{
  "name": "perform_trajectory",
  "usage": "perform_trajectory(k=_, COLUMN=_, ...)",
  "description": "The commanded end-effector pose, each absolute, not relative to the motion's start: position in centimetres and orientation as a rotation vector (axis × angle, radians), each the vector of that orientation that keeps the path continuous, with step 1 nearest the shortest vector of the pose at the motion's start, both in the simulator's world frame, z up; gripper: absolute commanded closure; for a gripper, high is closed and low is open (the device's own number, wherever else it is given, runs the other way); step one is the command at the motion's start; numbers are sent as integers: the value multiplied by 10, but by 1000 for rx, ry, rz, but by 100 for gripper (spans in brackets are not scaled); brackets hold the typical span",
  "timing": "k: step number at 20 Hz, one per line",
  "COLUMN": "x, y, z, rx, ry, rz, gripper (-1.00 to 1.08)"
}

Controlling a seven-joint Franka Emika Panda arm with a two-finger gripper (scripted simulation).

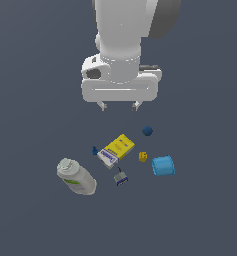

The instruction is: Pick up a designated object from a clutter of objects.

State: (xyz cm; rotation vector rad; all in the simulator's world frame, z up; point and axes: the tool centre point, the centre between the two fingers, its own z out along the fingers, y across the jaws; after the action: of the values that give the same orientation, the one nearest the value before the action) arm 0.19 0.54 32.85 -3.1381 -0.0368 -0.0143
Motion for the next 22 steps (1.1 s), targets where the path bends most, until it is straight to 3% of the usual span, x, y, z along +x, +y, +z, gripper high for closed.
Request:
perform_trajectory(k=1, x=2, y=5, z=329, rx=-3138, ry=-37, rz=-14, gripper=-92)
perform_trajectory(k=22, x=8, y=-22, z=325, rx=-3121, ry=-70, rz=-41, gripper=-92)
